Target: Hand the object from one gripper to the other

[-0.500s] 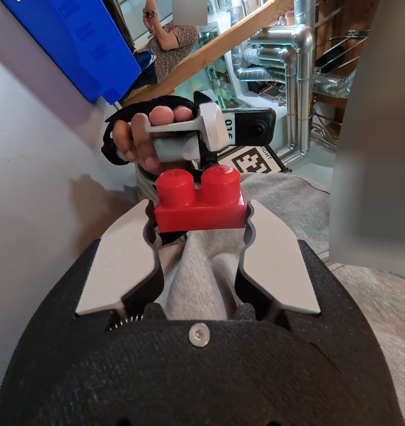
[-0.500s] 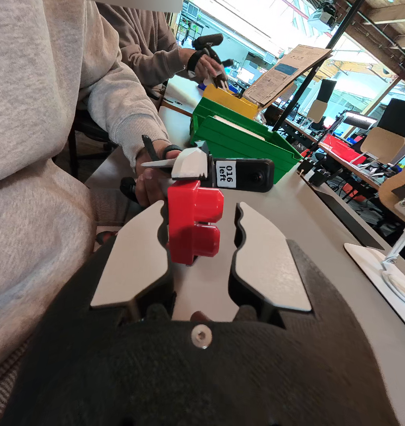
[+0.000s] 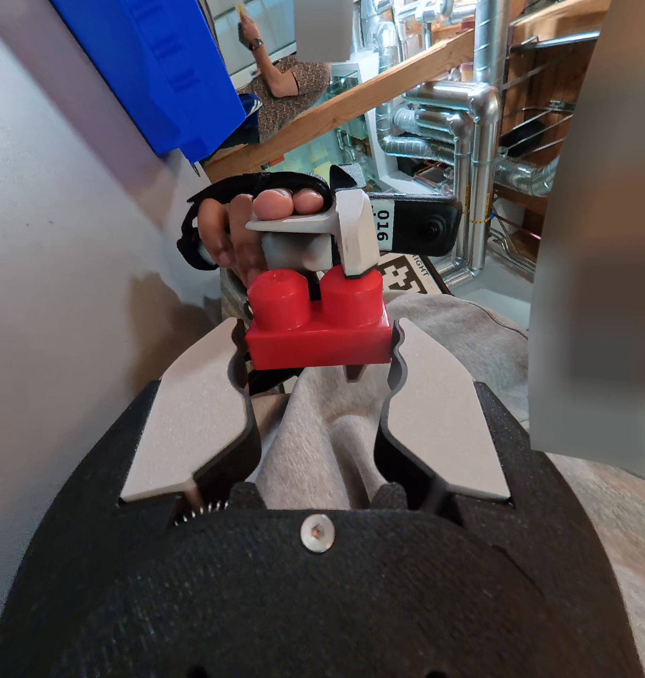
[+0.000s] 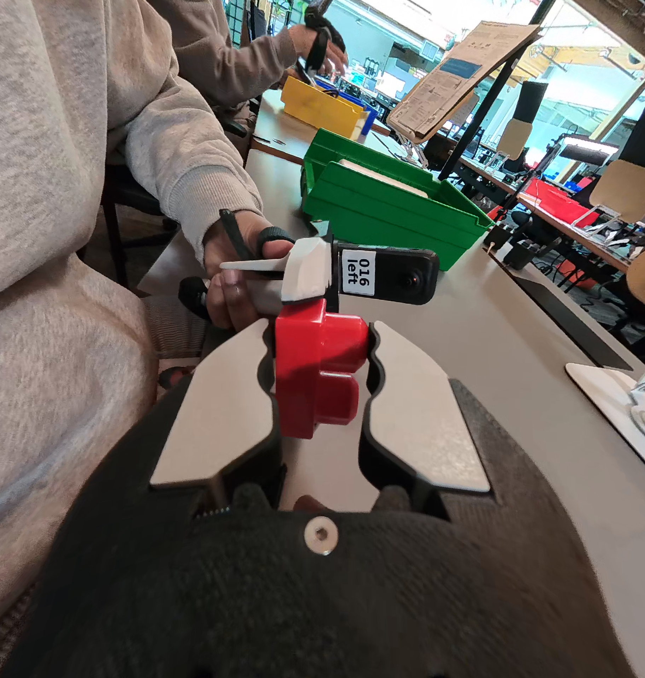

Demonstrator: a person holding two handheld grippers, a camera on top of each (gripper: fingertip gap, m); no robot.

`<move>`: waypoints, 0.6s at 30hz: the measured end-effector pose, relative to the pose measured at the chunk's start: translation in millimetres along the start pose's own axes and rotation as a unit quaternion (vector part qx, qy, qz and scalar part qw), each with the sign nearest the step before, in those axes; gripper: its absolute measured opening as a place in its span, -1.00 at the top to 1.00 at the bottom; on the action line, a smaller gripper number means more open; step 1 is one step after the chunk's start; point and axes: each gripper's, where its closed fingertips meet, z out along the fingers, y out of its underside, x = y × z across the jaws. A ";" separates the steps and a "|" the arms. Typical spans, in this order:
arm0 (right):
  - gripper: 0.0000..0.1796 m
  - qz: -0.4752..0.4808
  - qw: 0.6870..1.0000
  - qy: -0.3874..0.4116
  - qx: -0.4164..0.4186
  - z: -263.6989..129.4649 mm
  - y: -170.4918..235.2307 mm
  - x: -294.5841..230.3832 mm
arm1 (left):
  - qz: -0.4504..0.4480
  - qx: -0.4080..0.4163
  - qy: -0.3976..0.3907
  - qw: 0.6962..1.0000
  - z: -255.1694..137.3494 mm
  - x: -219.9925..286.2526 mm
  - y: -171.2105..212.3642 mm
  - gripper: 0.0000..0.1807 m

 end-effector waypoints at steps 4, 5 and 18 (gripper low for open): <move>0.49 0.020 1.000 0.001 -0.002 -0.2 0.6 1.9 | -0.006 0.002 0.000 1.000 0.0 -0.5 -0.1 0.16; 0.49 0.024 1.000 0.000 -0.002 -0.1 0.8 2.1 | -0.008 0.003 0.000 1.000 -0.1 -0.8 -0.3 0.16; 0.50 0.053 0.999 0.012 0.006 -4.5 -0.9 10.7 | 0.000 0.030 -0.004 1.000 -6.7 -1.6 -11.5 0.04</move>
